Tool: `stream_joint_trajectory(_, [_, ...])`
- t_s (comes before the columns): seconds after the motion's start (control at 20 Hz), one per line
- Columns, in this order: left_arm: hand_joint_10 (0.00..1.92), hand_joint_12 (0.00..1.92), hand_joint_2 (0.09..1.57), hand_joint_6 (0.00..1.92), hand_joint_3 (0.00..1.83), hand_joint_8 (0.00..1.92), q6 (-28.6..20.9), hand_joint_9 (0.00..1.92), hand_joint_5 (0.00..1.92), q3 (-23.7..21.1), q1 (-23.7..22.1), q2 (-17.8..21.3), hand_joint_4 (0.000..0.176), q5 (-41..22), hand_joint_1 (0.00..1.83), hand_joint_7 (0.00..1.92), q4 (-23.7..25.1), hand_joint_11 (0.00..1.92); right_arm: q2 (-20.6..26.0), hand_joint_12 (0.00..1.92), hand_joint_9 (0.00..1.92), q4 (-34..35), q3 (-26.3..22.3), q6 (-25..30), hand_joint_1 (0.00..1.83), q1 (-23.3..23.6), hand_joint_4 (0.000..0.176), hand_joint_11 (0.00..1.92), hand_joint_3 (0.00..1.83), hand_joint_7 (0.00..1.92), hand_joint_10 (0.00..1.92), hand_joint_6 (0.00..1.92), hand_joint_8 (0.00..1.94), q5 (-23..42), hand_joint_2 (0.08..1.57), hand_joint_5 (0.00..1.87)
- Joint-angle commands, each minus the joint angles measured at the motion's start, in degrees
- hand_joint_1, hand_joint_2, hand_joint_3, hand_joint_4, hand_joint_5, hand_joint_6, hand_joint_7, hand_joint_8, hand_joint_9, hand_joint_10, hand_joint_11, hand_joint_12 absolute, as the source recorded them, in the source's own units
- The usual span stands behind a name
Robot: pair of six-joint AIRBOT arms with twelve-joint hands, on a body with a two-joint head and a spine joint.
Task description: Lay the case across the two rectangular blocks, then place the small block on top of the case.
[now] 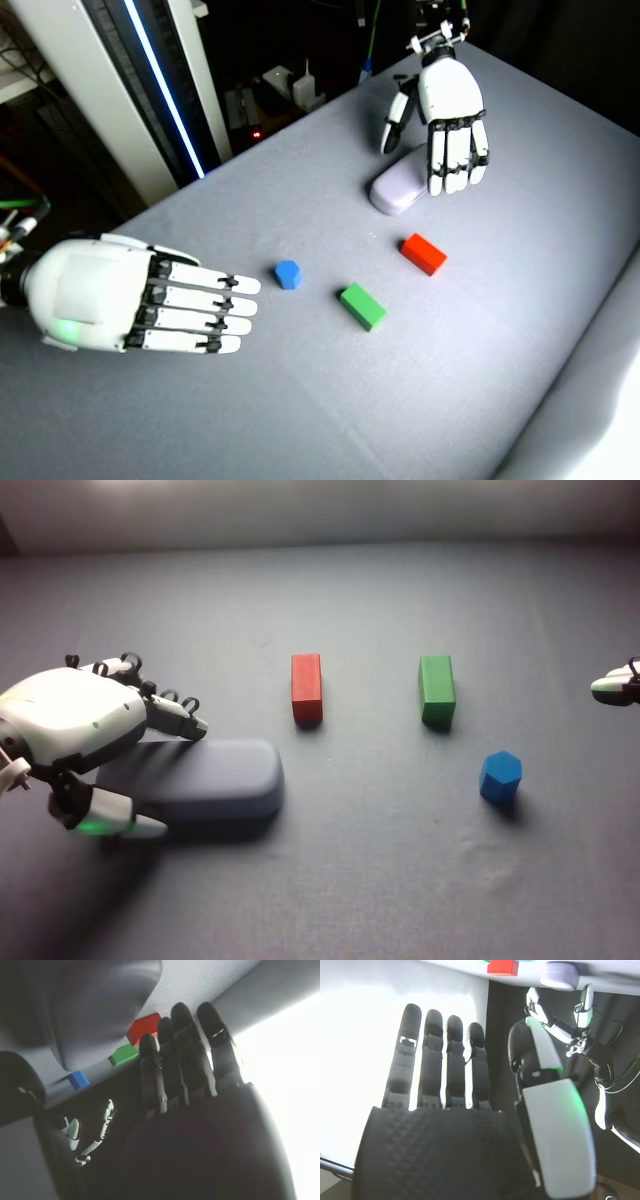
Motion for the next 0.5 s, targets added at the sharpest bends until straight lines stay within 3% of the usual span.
stream_joint_trajectory(0.0, [0.03,0.93,0.91,0.00,0.00,0.01,0.59,0.88,0.86,-0.03,-0.57,-0.14,0.000,-5.83,1.15,0.90,-0.14,0.41,0.13,0.66,0.43,1.47,0.30,0.34,0.88,0.72,0.000,0.20,0.00,0.44,0.00,0.00,0.00,6.61,1.28,0.45])
stream_joint_trajectory(0.1, [0.02,0.77,0.91,0.00,0.00,0.00,1.01,0.96,0.89,0.06,-0.56,-0.36,0.000,-5.83,1.18,0.96,-0.88,0.58,0.11,0.66,0.43,1.47,0.30,0.34,0.87,0.72,0.000,0.19,0.00,0.44,0.00,0.00,0.00,6.61,1.28,0.45])
stream_joint_trajectory(0.2, [0.06,0.98,0.93,0.00,0.00,0.02,1.05,1.13,1.00,0.21,-0.56,-0.75,0.000,-6.29,1.21,1.10,-1.42,0.77,0.10,0.65,0.43,1.46,0.31,0.35,0.87,0.71,0.000,0.18,0.00,0.44,0.00,0.00,0.00,6.61,1.29,0.45])
stream_joint_trajectory(0.25, [0.13,1.22,1.01,0.41,0.00,0.57,1.05,1.22,1.15,0.12,-0.57,-0.80,0.000,-6.88,1.26,1.18,-1.63,0.81,0.09,0.66,0.43,1.44,0.32,0.35,0.86,0.71,0.000,0.18,0.00,0.44,0.00,0.00,0.00,6.61,1.29,0.45])
stream_joint_trajectory(0.3, [0.22,1.28,1.05,0.69,0.01,0.82,1.02,1.30,1.08,-0.11,-0.57,-0.74,0.000,-7.96,1.26,1.13,-1.84,0.91,0.09,0.66,0.42,1.43,0.32,0.35,0.83,0.71,0.000,0.17,0.00,0.43,0.00,0.00,0.00,6.61,1.29,0.44])
stream_joint_trajectory(0.35, [0.65,1.39,1.08,0.77,0.01,1.00,0.89,1.18,1.03,-0.51,-0.57,-0.53,0.000,-9.40,1.26,1.07,-1.89,0.94,0.08,0.66,0.42,1.43,0.32,0.35,0.80,0.68,0.000,0.17,0.00,0.44,0.00,0.00,0.00,6.61,1.29,0.45])
stream_joint_trajectory(0.4, [0.73,1.30,1.09,0.86,0.00,0.97,0.51,1.10,1.00,-0.78,-0.64,-0.37,0.000,-10.57,1.25,1.07,-1.81,0.92,0.05,0.66,0.42,1.43,0.32,0.35,0.80,0.65,0.000,0.17,0.00,0.44,0.00,0.00,0.00,6.60,1.29,0.45])
stream_joint_trajectory(0.45, [0.64,1.19,1.07,0.89,0.00,0.85,-0.33,1.13,1.00,-1.22,-0.86,-0.09,0.000,-12.63,1.25,1.12,-1.47,0.96,-0.03,0.66,0.43,1.43,0.37,0.35,0.79,0.64,0.000,0.18,0.00,0.44,0.00,0.00,0.00,6.54,1.30,0.45])
